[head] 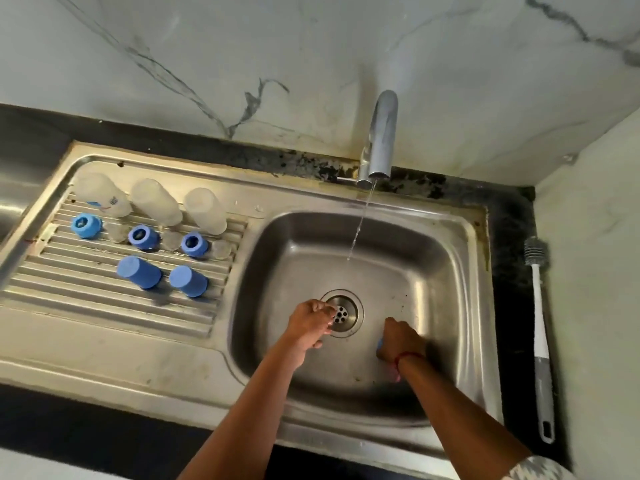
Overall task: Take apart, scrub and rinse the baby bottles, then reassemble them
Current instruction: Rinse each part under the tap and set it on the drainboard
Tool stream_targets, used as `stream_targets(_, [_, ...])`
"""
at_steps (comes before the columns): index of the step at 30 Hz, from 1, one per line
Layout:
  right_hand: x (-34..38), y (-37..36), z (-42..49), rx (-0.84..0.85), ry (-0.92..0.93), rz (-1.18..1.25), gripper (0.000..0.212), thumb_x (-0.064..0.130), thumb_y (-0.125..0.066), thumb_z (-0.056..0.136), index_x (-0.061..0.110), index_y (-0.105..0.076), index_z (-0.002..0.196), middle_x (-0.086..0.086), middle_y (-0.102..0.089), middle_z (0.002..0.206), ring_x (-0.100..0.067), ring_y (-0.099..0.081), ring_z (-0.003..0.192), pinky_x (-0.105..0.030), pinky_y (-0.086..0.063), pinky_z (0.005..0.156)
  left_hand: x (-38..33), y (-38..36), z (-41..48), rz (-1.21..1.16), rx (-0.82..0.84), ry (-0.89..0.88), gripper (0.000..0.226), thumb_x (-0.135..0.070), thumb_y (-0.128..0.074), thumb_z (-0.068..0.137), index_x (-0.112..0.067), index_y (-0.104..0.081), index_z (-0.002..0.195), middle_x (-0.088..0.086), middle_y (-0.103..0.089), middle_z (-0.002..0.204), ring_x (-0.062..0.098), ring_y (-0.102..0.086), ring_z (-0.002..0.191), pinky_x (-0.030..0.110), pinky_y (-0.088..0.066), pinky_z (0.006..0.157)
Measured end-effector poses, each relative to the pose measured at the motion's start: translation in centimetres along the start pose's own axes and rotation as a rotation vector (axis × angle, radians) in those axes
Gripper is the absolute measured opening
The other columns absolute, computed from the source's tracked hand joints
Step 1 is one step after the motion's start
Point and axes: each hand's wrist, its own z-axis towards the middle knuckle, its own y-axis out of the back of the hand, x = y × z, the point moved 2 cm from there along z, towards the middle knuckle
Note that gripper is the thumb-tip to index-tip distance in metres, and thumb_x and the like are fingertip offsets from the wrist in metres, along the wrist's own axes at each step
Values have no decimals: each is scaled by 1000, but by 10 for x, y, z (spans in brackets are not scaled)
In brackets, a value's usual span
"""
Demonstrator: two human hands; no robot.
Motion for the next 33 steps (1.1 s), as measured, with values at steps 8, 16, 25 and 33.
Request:
stream_targets(8, [32, 50, 5, -282, 10, 1002, 46, 9, -88, 68, 20, -56, 99, 0, -65, 103, -20, -64, 92, -19, -48, 71, -23, -2, 13, -257, 178, 138, 29, -35, -64, 94, -12, -66, 112, 9, -70, 114, 25, -67, 104, 43, -55, 87])
stream_targets(16, [84, 99, -11, -363, 233, 1138, 63, 5, -83, 75, 16, -52, 129, 2, -64, 115, -13, -66, 97, -12, -53, 71, -69, -4, 16, -379, 255, -93, 49, -30, -79, 84, -20, -55, 126, 4, -67, 119, 19, -64, 111, 48, -51, 99])
stream_targets(25, [93, 126, -9, -509, 295, 925, 65, 5, -80, 78, 19, -48, 133, 0, -60, 128, -17, -61, 115, -36, -52, 98, -115, 7, 35, -264, 132, -425, 40, -13, -81, 82, -9, -62, 117, 11, -69, 108, 16, -67, 84, 29, -59, 69])
stream_targets(33, [79, 142, -4, -454, 333, 842, 71, -10, -63, 84, 26, -41, 142, 4, -56, 130, -16, -58, 116, -27, -56, 85, -130, 5, 52, -182, 204, -668, 56, 8, -82, 70, -12, -58, 116, 9, -64, 118, 26, -64, 110, 39, -57, 92])
